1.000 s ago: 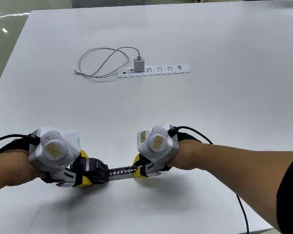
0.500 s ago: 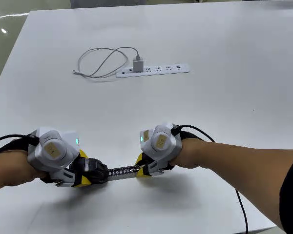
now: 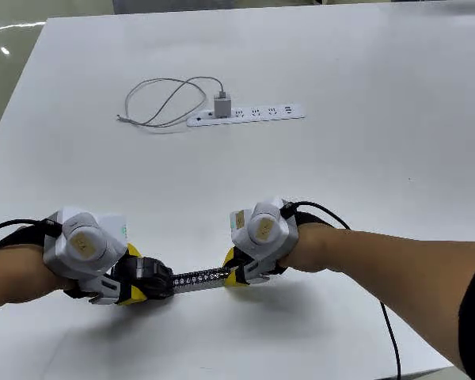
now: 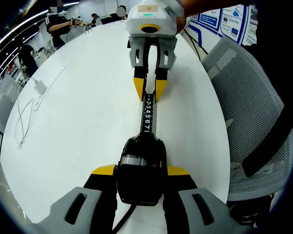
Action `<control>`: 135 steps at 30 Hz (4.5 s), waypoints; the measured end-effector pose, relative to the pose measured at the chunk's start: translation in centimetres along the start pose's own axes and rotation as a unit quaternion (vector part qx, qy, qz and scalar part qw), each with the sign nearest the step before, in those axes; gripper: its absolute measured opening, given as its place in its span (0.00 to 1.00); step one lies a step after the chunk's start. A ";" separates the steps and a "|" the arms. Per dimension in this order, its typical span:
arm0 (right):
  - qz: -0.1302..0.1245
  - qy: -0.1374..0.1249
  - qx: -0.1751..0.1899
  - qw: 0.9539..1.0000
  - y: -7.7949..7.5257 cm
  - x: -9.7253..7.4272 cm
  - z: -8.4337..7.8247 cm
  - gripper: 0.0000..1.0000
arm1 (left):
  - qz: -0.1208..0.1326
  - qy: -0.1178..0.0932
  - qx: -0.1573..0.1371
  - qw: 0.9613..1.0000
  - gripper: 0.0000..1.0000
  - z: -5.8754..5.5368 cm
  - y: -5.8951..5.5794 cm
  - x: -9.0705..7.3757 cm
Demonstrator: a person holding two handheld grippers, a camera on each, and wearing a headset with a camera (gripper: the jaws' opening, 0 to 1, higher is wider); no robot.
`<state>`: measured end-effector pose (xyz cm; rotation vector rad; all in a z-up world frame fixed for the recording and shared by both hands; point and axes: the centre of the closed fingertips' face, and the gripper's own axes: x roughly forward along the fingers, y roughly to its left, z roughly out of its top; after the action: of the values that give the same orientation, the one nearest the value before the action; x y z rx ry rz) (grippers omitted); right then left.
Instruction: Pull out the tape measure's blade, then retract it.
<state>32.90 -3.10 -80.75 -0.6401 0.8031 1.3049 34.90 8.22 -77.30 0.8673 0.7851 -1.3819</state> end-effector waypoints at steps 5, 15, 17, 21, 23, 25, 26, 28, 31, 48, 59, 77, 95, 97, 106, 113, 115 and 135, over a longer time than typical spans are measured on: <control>0.001 0.003 0.001 1.000 0.1 -0.3 -0.3 0.09 | 0.001 0.000 -0.001 1.000 0.31 0.0 0.0 0.0; -0.002 0.004 0.001 1.000 0.0 -0.7 -0.7 0.09 | 0.000 0.003 0.002 1.000 0.31 0.0 0.0 0.0; -0.003 0.006 0.000 1.000 0.0 -0.8 -0.8 0.09 | 0.000 0.002 0.001 1.000 0.31 0.0 0.0 0.0; -0.004 0.009 0.002 1.000 0.0 -0.8 -0.9 0.09 | 0.000 0.004 0.002 1.000 0.31 0.0 -0.1 0.1; -0.004 0.009 0.002 1.000 0.0 -0.8 -1.0 0.09 | 0.000 0.003 0.002 1.000 0.31 0.0 0.0 0.1; -0.005 0.010 0.004 1.000 0.0 -0.9 -1.1 0.09 | 0.000 0.002 -0.001 1.000 0.31 0.0 0.0 0.1; -0.005 0.010 0.005 1.000 0.0 -0.9 -1.2 0.09 | 0.000 0.002 0.000 1.000 0.31 0.0 0.0 0.1; -0.005 0.010 0.005 1.000 0.0 -1.0 -1.3 0.09 | 0.001 0.002 0.001 1.000 0.31 0.0 0.0 0.1; -0.005 0.011 0.005 1.000 0.0 -1.0 -1.4 0.09 | 0.001 0.002 0.000 1.000 0.31 0.0 0.0 0.1; -0.005 0.011 0.011 1.000 0.1 -1.5 -2.0 0.09 | 0.002 0.003 0.001 1.000 0.31 0.2 -0.1 0.1; -0.007 0.012 0.011 1.000 0.1 -1.8 -2.6 0.09 | 0.001 0.006 0.000 1.000 0.31 0.1 -0.1 0.0; -0.009 0.016 0.010 1.000 0.3 -2.4 -3.6 0.09 | 0.003 0.005 -0.001 1.000 0.31 0.2 -0.1 0.1; -0.010 0.019 0.011 1.000 0.2 -3.2 -4.5 0.09 | 0.002 0.006 -0.005 1.000 0.31 0.0 0.1 0.1; -0.010 0.020 0.013 1.000 0.2 -3.3 -4.6 0.09 | 0.002 0.005 -0.005 1.000 0.31 0.0 0.1 0.1; -0.012 0.021 0.014 1.000 0.1 -3.6 -5.2 0.09 | 0.002 0.004 -0.006 1.000 0.31 0.1 0.0 0.1; -0.012 0.023 0.016 1.000 0.0 -3.9 -5.4 0.09 | 0.001 0.004 -0.007 1.000 0.31 0.1 -0.1 0.1; -0.011 0.023 0.018 1.000 0.0 -4.0 -5.5 0.09 | 0.001 0.004 -0.007 1.000 0.31 0.2 -0.1 0.1; -0.013 0.024 0.019 0.999 -0.1 -4.6 -6.2 0.09 | 0.002 0.007 -0.006 1.000 0.31 0.1 -0.1 0.2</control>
<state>31.70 -10.71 -80.65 -0.6513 0.8532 1.2524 34.85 8.01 -77.37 0.8693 0.8005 -1.3675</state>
